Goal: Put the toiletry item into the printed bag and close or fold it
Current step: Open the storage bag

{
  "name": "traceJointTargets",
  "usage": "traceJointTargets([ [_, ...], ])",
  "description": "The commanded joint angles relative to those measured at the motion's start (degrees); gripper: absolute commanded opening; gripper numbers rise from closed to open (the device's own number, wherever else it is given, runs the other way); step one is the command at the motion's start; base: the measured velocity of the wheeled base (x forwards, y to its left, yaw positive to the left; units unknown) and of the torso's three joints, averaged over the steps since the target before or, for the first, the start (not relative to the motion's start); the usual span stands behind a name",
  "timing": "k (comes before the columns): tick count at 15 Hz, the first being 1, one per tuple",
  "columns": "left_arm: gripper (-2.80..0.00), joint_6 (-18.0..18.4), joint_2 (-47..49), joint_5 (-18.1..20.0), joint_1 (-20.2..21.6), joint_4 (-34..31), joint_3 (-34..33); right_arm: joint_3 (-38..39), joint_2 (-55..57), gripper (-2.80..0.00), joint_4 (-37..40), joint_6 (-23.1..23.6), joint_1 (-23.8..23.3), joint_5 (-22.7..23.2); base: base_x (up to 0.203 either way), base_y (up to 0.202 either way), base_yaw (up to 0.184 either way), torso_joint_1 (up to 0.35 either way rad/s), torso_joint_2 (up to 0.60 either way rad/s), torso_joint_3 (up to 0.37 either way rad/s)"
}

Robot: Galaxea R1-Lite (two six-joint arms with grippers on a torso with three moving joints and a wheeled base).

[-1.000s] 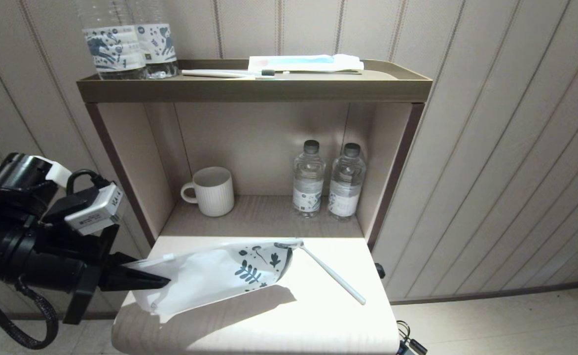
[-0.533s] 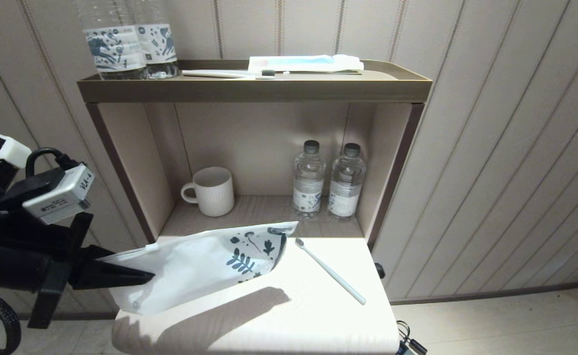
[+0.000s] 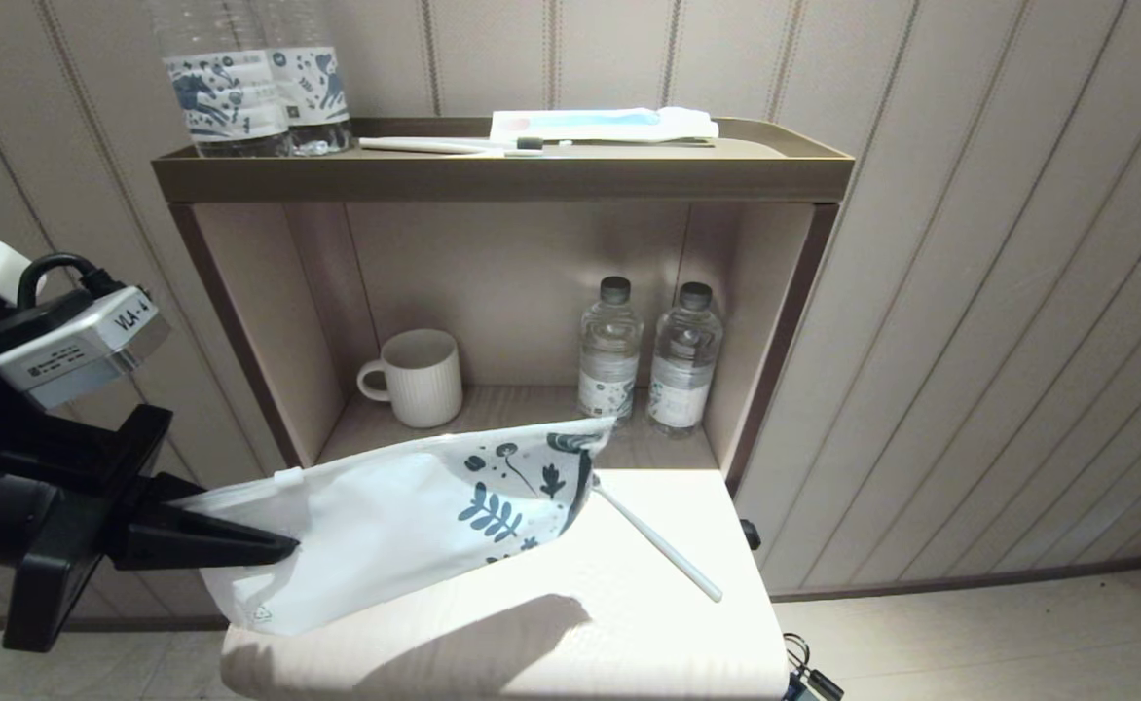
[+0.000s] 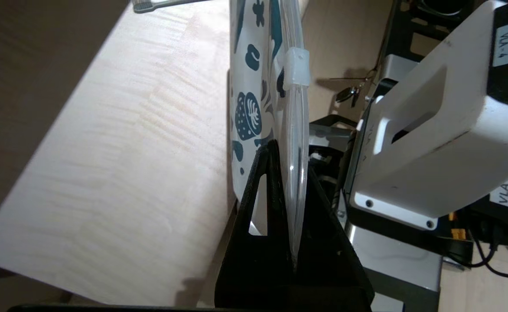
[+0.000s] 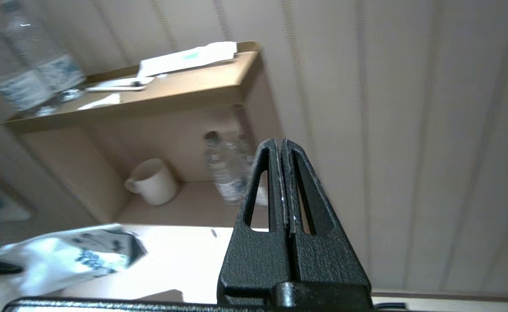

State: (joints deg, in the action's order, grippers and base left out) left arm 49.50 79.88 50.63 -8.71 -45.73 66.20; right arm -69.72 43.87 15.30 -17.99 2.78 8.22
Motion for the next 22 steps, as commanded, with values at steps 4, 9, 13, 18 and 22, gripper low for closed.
traceJointTargets([
  [4, -2.8, 0.03, 3.25, 3.96, -3.44, -9.77, 7.39, -19.15, 18.28, -2.8, 13.87, -2.03, 23.47, -0.31, 0.0, 0.0, 0.0, 0.0, 0.0, 0.0],
  [9, -2.8, -2.47, 2.69, 2.17, -3.95, -8.05, 7.89, -24.64, 31.87, -2.8, 16.54, 2.46, 38.28, -16.86, 0.0, 0.0, 0.0, 0.0, 0.0, 0.0],
  [13, -2.8, -3.42, 0.51, -5.08, -4.17, -3.3, 6.93, -35.99, 43.57, -2.8, 17.47, 11.94, 46.6, -24.95, 0.0, 0.0, 0.0, 0.0, 0.0, 0.0],
  [18, -2.8, -4.57, -1.25, -8.57, -7.81, 8.4, -0.51, -40.96, 49.98, -2.8, 19.93, 16.74, 53.82, -19.26, 0.0, 0.0, 0.0, 0.0, 0.0, 0.0],
  [22, -2.8, -6.42, -0.74, -8.79, -11.45, 20.69, -7.02, -40.94, 49.65, -2.8, 21.12, 16.76, 55.13, -9.78, 0.0, 0.0, 0.0, 0.0, 0.0, 0.0],
])
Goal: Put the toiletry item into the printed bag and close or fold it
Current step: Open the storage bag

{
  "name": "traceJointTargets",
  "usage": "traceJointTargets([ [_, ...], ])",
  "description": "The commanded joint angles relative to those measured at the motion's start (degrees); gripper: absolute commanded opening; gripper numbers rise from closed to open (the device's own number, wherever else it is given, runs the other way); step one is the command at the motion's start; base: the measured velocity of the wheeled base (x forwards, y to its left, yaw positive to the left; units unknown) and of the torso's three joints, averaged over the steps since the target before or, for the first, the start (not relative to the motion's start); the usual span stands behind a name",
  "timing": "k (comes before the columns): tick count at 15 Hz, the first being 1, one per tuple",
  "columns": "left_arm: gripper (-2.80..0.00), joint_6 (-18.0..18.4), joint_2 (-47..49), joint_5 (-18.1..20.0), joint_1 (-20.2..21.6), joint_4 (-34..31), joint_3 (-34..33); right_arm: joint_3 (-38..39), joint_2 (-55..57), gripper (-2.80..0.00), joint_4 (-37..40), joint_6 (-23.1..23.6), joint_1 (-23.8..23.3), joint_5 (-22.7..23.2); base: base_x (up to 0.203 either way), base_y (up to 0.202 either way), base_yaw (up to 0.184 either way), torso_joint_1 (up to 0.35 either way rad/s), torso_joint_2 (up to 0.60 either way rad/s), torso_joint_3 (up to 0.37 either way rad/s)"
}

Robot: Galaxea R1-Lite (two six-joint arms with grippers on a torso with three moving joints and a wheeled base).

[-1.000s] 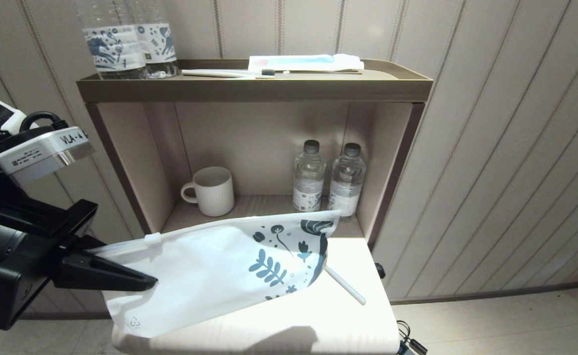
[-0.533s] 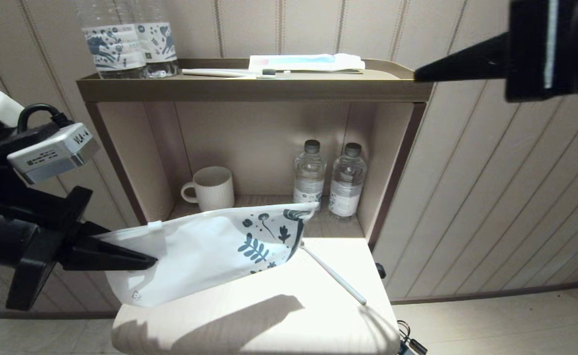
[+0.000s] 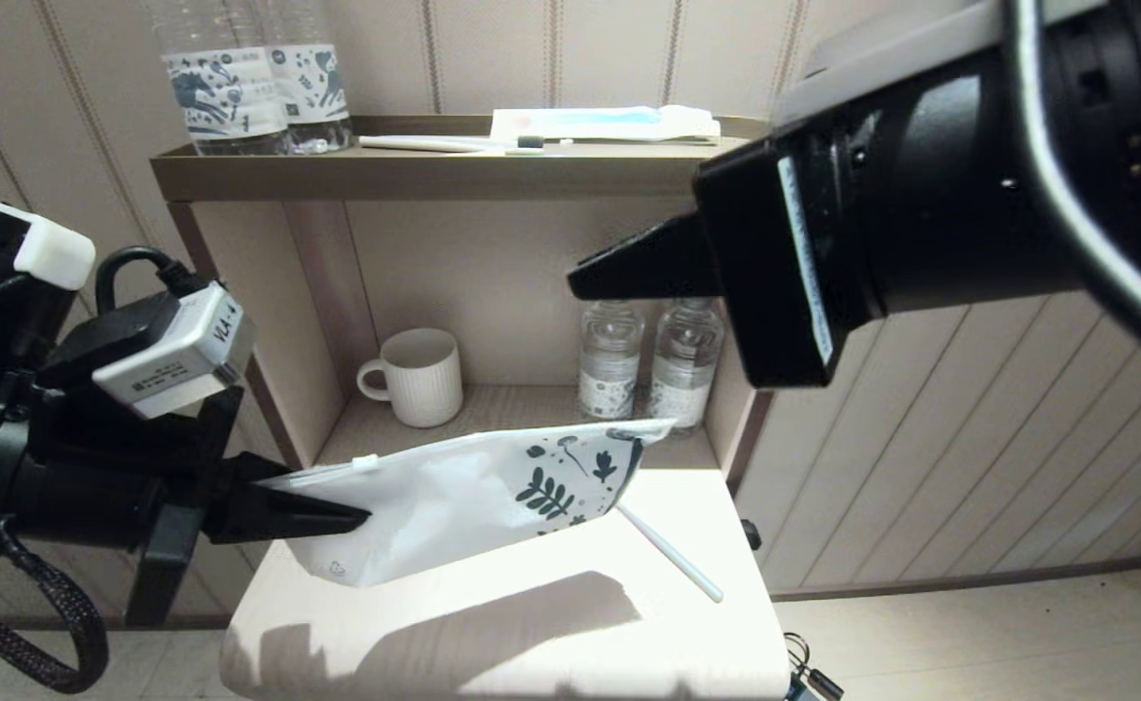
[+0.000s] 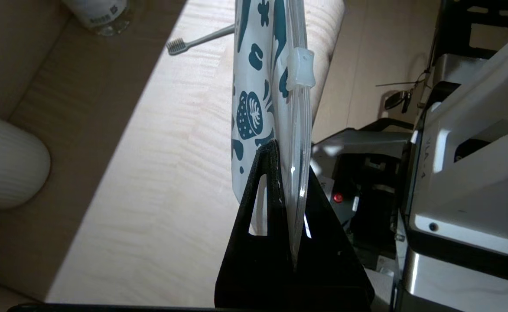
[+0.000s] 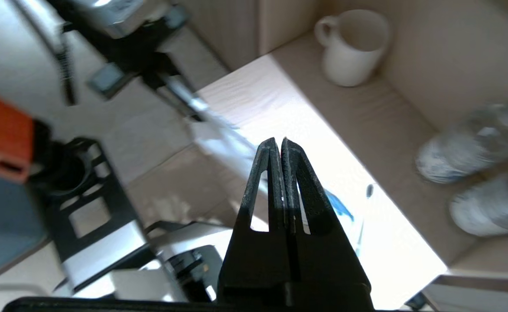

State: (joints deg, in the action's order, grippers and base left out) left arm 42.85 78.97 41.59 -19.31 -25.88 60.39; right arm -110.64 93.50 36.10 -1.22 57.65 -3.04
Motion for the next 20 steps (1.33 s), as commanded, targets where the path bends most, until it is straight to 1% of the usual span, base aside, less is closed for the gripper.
traceJointTargets([
  [1, -2.8, 0.22, 0.49, -0.61, -1.64, 1.43, -1.29, -0.01, -0.05, -2.8, 1.04, -0.01, 0.33, 4.71, 0.0, 0.0, 0.0, 0.0, 0.0, 0.0],
  [2, -2.8, 0.34, 0.57, -2.82, -2.39, 1.81, -1.31, -0.01, -0.07, -2.8, 2.53, 0.24, 0.3, 7.58, 0.0, 0.0, 0.0, 0.0, 0.0, 0.0],
  [3, -2.8, 0.64, 0.56, -7.42, -3.86, 3.01, -1.6, 0.05, 0.08, -2.8, 4.44, 1.63, 0.19, 9.95, 0.0, 0.0, 0.0, 0.0, 0.0, 0.0],
  [4, -2.8, 1.03, 0.49, -9.87, -5.47, 5.56, -2.2, 0.21, 0.55, -2.8, 5.11, 3.68, -0.26, 10.7, 0.0, 0.0, 0.0, 0.0, 0.0, 0.0],
  [5, -2.8, 1.16, 0.21, -10.45, -6.55, 6.42, -2.6, 0.6, 0.84, -2.8, 5.22, 5.57, -0.42, 10.87, 0.0, 0.0, 0.0, 0.0, 0.0, 0.0],
  [6, -2.8, 1.18, -0.17, -10.76, -7.52, 6.24, -2.53, 1.11, 1.01, 0.0, 5.5, 7.43, -0.43, 11.01, 0.0, 0.0, 0.0, 0.0, 0.0, 0.0],
  [7, -2.8, 1.27, -0.31, -10.92, -7.83, 6.13, -2.47, 2.26, 1.06, 0.0, 6.38, 9.47, -0.43, 11.3, 0.0, 0.0, 0.0, 0.0, 0.0, 0.0],
  [9, -2.8, 1.36, -0.17, -11.26, -9.38, 6.1, -2.47, 4.77, 1.07, 0.0, 7.78, 11.13, -0.66, 13.58, 0.0, 0.0, 0.0, 0.0, 0.0, 0.0],
  [10, -2.8, 1.36, 0.28, -11.27, -10.14, 6.04, -2.39, 6.55, 0.91, 0.0, 7.83, 11.85, -1.37, 13.96, 0.0, 0.0, 0.0, 0.0, 0.0, 0.0],
  [11, -2.8, 1.36, 0.82, -11.33, -11.08, 6.05, -2.38, 8.11, 0.71, 0.0, 7.84, 13.7, -2.49, 14.08, 0.0, 0.0, 0.0, 0.0, 0.0, 0.0],
  [14, -2.8, 1.44, 2.71, -12.5, -13.81, 6.22, -2.59, 10.17, 0.37, 0.0, 7.42, 14.89, -5.06, 14.02, 0.0, 0.0, 0.0, 0.0, 0.0, 0.0],
  [17, -2.8, 1.45, 5.08, -12.28, -15.21, 6.68, -2.45, 11.56, 0.56, 0.0, 7.02, 15.37, -4.89, 14.74, 0.0, 0.0, 0.0, 0.0, 0.0, 0.0],
  [20, -2.8, 1.34, 5.75, -11.89, -15.15, 6.72, -2.46, 16.18, 0.75, 0.0, -0.21, 15.47, -4.19, 17.56, 0.0, 0.0, 0.0, 0.0, 0.0, 0.0],
])
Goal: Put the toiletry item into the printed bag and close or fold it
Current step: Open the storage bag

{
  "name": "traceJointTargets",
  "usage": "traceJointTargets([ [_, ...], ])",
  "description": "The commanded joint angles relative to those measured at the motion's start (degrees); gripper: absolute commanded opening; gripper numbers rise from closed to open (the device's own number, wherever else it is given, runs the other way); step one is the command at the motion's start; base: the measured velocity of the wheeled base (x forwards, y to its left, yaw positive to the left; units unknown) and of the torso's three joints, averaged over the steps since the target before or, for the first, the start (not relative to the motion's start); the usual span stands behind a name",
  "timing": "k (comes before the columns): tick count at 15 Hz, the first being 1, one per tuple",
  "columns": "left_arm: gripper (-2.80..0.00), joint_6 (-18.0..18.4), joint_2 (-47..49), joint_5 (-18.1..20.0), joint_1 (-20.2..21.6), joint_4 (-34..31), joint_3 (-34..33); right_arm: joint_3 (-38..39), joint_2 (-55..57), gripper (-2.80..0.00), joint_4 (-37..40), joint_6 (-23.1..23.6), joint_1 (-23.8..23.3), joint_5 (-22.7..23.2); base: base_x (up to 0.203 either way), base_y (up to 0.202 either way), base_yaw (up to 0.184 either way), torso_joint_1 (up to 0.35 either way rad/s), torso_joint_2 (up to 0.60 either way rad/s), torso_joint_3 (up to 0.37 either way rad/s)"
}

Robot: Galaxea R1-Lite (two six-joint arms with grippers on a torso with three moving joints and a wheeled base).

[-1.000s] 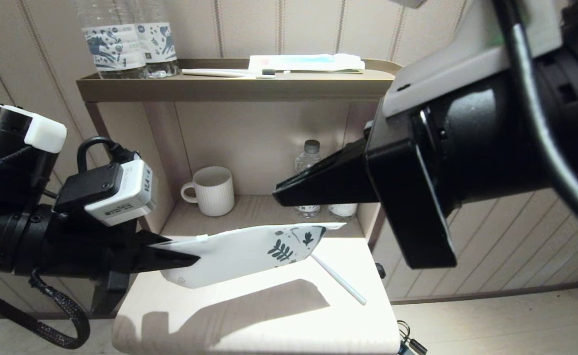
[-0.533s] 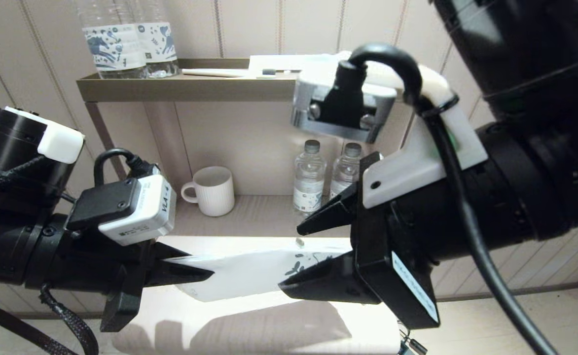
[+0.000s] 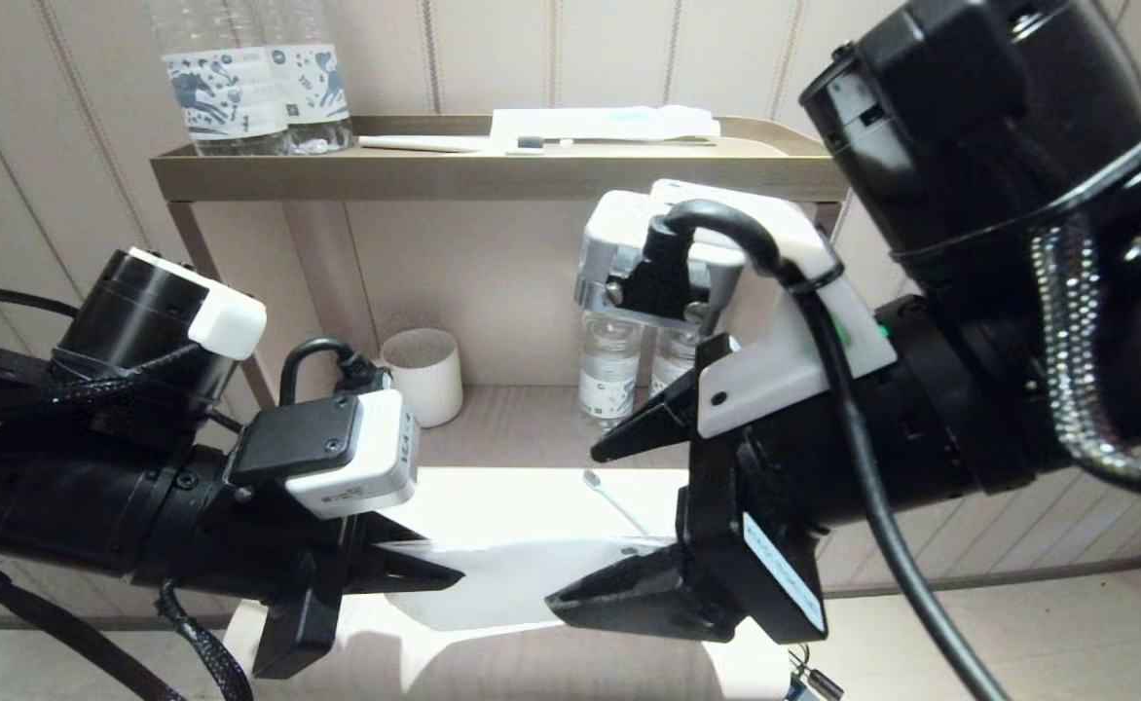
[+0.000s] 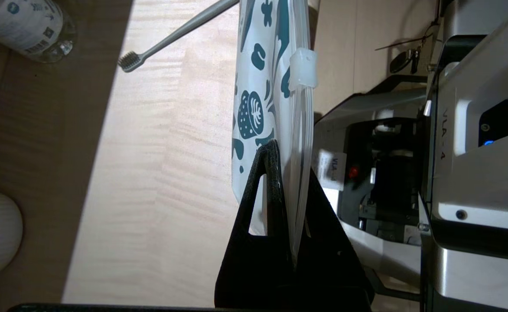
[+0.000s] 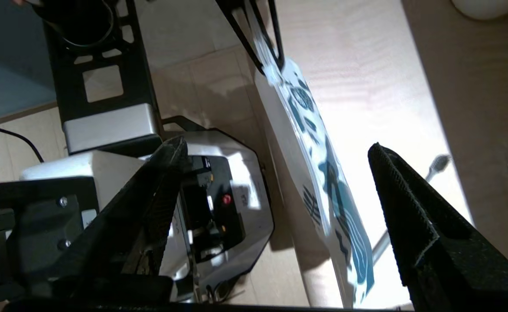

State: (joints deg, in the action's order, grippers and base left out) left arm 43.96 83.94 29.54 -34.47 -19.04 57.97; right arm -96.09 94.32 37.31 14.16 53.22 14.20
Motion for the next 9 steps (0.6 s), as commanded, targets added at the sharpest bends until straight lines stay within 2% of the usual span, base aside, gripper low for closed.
traceJointTargets([
  [1, -2.8, 0.16, 0.91, 0.17, 0.02, -0.12, -0.04, 3.42, 0.04, 0.0, -4.21, 0.21, 1.09, 0.69, 0.0, 0.0, 0.0, 0.0, 0.0, 0.0],
  [5, -2.8, -0.71, 2.66, 2.96, 0.49, -0.08, 1.27, 4.94, 1.04, 0.0, -6.99, 0.03, 1.4, 2.48, 0.0, 0.0, 0.0, 0.0, 0.0, 0.0],
  [7, -2.8, -3.63, 3.64, 5.77, 1.6, -0.13, 3.19, 5.62, 1.44, 0.0, -9.15, -0.16, -0.07, 6.21, 0.0, 0.0, 0.0, 0.0, 0.0, 0.0],
  [9, -2.8, -6.07, 4.17, 8.54, 1.78, -0.21, 4.26, 8.22, 1.64, 0.0, -14.34, -0.81, -1.08, 7.68, 0.0, 0.0, 0.0, 0.0, 0.0, 0.0],
])
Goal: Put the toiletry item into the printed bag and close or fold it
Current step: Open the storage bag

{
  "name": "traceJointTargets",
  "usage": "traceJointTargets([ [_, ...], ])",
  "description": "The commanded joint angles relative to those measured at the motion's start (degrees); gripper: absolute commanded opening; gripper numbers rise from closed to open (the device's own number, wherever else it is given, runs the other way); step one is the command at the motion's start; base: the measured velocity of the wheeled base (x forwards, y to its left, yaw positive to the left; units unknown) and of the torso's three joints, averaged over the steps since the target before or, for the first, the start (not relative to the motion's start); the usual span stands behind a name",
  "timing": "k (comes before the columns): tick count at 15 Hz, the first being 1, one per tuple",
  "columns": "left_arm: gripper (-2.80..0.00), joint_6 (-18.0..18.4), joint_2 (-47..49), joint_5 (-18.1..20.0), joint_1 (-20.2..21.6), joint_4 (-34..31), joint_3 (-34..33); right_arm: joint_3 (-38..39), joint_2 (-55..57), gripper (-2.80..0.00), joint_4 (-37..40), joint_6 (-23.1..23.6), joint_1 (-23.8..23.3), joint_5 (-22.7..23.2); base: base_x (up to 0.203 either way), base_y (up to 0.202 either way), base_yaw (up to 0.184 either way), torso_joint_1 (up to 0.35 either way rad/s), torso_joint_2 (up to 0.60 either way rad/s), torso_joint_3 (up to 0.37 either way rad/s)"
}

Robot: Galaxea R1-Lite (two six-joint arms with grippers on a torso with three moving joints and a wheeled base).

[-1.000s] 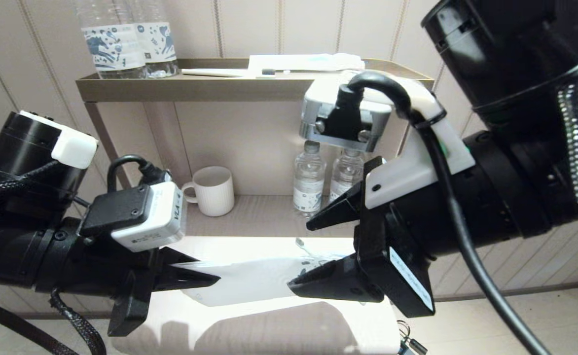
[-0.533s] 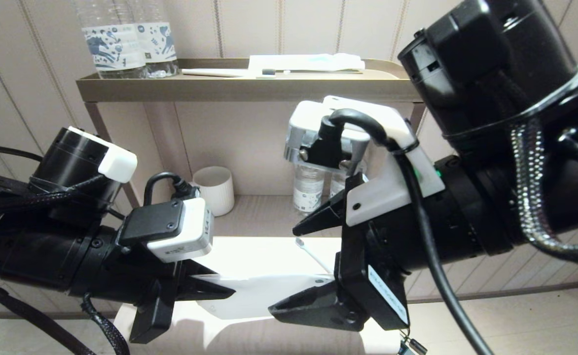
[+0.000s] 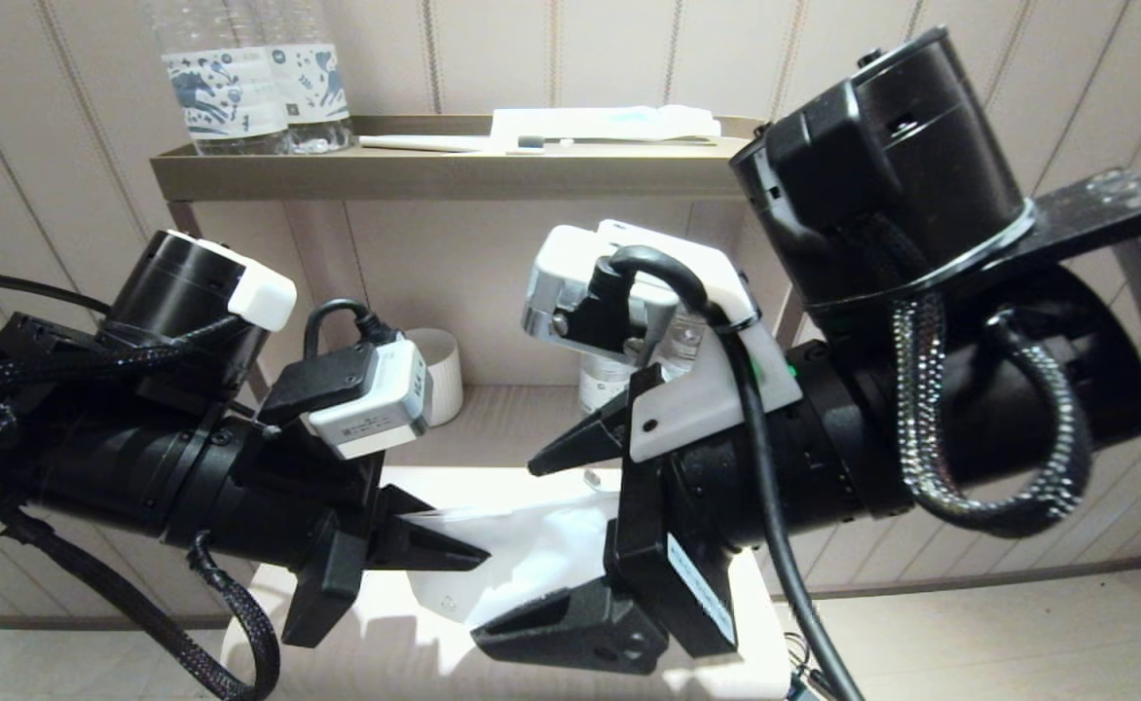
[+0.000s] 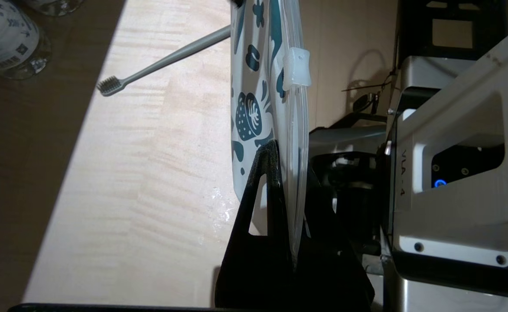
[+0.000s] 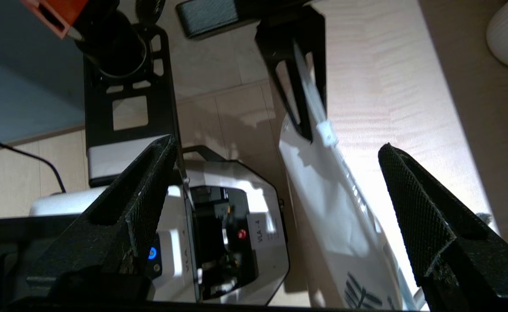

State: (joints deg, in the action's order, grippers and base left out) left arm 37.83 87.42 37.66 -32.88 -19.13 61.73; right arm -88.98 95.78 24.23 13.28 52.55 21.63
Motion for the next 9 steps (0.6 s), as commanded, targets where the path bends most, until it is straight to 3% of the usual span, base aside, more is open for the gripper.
traceJointTargets([
  [1, -2.8, -0.04, 1.15, 0.66, 0.18, -0.06, 0.58, 2.25, 0.48, 0.0, -4.15, -0.63, -0.55, 0.36, 0.0, 0.0, 0.0, 0.0, 0.0, 0.0],
  [3, -2.8, -0.04, 1.35, 0.66, 0.18, -0.12, 0.58, 2.76, 0.81, 0.0, -6.12, -2.55, -0.79, 0.43, 0.0, 0.0, 0.0, 0.0, 0.0, 0.0],
  [9, -2.8, 0.12, 0.81, 0.66, 0.9, -0.28, -0.39, 3.63, 0.21, 0.0, -6.21, -2.29, -1.49, 0.43, 0.0, 0.0, 0.0, 0.0, 0.0, 0.0],
])
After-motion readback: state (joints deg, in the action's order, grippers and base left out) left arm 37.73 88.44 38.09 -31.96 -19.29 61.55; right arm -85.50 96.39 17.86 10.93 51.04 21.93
